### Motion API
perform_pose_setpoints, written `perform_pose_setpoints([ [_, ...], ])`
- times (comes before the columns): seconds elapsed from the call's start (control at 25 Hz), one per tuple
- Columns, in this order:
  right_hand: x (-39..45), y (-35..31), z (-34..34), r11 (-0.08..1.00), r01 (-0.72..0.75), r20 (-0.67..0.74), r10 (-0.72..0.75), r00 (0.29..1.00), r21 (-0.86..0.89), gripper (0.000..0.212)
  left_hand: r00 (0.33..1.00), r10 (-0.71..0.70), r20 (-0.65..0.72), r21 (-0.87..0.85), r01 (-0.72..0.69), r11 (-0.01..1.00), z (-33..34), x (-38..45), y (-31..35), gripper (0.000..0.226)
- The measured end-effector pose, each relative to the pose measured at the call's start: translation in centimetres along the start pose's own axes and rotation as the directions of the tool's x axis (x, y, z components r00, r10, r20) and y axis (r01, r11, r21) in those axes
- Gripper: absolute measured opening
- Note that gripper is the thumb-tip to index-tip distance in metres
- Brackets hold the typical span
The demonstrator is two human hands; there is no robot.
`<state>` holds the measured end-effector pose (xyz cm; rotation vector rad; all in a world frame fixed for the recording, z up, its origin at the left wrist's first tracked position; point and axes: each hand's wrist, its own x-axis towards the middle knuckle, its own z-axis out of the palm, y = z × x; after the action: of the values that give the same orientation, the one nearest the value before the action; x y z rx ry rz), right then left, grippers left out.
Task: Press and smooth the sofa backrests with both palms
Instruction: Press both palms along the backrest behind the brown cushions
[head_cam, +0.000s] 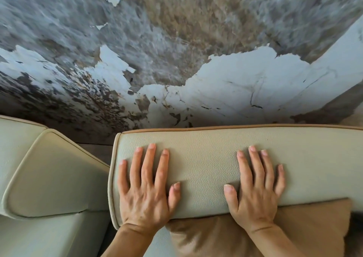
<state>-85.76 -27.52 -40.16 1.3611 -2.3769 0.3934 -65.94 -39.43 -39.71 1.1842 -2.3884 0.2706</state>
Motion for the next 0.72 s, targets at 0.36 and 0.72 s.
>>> perform_pose_setpoints([
  [0.36,3.2,0.5,1.9,0.999,-0.023,-0.031,0.021,0.999,-0.041,0.068,1.0,0.012,0.002,-0.019,-0.012,1.0,2.2,3.9,-0.2,0.065],
  [0.72,7.1,1.2,4.4,0.996,-0.065,-0.089,0.06,0.994,-0.065,0.068,0.999,0.047,0.007,-0.028,-0.046,0.999,4.8,9.0,-0.1,0.064],
])
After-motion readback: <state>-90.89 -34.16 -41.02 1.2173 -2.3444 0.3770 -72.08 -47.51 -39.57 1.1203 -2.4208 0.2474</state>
